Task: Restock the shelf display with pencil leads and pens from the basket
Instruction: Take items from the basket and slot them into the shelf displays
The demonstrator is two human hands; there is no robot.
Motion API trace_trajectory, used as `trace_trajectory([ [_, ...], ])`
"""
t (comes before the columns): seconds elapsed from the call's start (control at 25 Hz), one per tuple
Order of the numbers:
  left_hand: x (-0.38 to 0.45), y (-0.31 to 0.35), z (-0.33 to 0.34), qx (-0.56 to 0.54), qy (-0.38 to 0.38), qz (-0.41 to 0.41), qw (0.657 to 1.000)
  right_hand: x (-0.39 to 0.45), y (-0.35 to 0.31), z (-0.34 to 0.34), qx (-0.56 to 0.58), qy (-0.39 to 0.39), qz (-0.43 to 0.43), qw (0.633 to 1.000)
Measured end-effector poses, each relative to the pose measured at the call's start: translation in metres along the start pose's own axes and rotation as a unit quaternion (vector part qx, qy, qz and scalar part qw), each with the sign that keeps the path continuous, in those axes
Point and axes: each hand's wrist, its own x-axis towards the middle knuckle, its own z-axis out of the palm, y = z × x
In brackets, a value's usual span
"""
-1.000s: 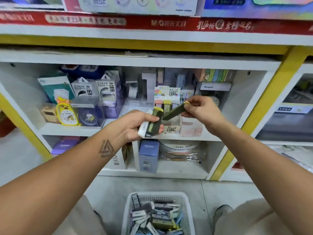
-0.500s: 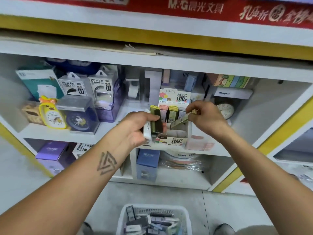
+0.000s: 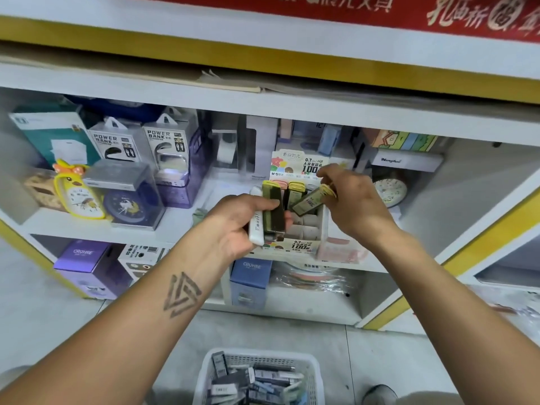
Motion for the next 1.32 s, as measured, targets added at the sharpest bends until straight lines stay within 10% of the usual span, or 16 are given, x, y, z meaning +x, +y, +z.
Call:
trace_trajectory([
  [0.68,0.006,-0.001,-0.013,0.006,-0.023,0.009,1.0,0.013,-0.011,0.032,-0.13,0.001,-0.136,0.982],
  [0.8,0.005,-0.004,-0.013,0.001,-0.036,0.026,0.999,0.01,-0.025,0.029,0.127,0.008,0.003,0.992],
  [0.92,0.003,-0.006,-0.012,0.027,-0.06,0.029,0.997,0.007,-0.038,0.022,0.41,-0.095,0.157,0.894],
  [1.08,0.004,-0.006,-0.013,0.026,-0.024,0.034,0.999,0.01,-0.033,0.006,0.519,-0.039,0.216,0.826],
  [1.32,0.007,0.003,-0.022,0.014,0.06,0.024,0.998,0.007,-0.006,0.0,0.288,0.002,0.117,0.951],
])
